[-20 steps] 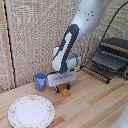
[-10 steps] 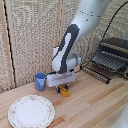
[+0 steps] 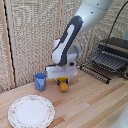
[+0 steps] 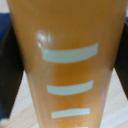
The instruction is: Kindly employ your clamp to softly take hold of the bread. Delicately rest it on the oven pan, verifying that it is even on the surface. Using your clamp and attentiveness, smoothly glide the pan into the oven and along the appropriate brackets, securing it in position.
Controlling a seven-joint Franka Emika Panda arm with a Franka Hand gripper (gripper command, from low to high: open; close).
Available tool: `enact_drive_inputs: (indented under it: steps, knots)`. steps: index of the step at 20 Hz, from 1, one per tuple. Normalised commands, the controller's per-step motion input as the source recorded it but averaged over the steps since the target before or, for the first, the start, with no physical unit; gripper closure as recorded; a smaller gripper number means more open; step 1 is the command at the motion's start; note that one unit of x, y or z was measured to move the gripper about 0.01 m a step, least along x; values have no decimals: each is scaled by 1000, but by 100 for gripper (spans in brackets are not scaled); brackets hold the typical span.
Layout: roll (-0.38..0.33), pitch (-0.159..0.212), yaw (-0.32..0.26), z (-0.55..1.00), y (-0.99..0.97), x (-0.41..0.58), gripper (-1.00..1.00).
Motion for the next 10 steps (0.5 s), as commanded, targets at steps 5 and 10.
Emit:
enact_drive_inputs:
  steps: [5,10]
  knots:
    - [-144,18,-277,679,-82,463,100]
    - [-140,31,-293,678,-81,435,100]
